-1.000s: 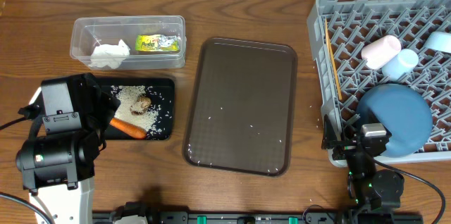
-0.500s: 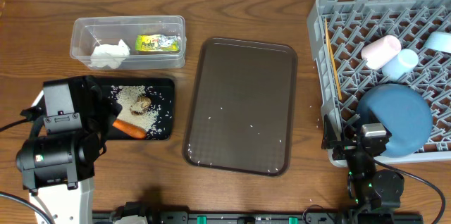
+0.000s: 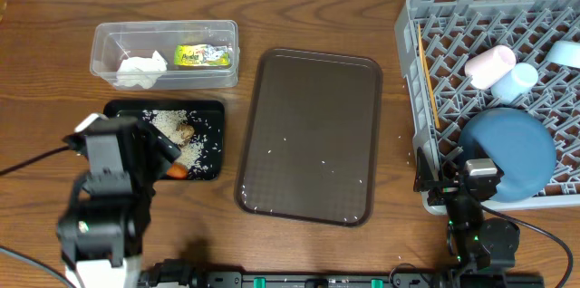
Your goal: Sort waste into correct bins and load items into the dishwasher rack
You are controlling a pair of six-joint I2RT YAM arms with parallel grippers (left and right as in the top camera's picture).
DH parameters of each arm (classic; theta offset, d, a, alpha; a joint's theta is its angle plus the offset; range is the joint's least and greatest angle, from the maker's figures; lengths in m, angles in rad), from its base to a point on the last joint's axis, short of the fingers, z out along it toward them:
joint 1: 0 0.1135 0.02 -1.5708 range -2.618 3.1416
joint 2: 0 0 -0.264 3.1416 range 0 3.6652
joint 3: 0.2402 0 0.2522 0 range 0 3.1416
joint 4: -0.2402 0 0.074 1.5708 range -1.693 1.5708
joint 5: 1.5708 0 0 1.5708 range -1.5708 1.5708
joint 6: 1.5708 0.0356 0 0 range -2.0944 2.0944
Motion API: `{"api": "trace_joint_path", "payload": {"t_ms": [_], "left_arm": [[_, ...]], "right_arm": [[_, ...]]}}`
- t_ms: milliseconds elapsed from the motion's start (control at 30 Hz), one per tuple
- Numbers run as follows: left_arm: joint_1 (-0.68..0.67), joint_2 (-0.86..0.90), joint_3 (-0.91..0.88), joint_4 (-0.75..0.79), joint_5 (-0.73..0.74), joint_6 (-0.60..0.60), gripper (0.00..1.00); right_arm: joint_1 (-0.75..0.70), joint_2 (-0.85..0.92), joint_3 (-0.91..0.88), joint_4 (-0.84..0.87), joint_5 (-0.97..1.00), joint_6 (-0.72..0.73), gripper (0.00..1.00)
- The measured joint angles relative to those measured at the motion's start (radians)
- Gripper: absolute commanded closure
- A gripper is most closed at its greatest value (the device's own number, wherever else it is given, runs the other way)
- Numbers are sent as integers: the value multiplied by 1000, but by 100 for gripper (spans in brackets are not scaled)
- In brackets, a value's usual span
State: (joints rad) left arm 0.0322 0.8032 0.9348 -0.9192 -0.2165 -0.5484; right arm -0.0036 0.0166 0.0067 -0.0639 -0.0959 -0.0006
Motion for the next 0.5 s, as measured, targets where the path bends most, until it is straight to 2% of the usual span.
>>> {"api": "trace_joint_path", "payload": {"t_ms": [233,500], "left_arm": [[-40,-269,-355,385,57,161,2],[-41,-481,-658,579,128,236,2]], "right_arm": [[0,0,0,0,1,0,1],[0,0,0,0,3,0,1]]}}
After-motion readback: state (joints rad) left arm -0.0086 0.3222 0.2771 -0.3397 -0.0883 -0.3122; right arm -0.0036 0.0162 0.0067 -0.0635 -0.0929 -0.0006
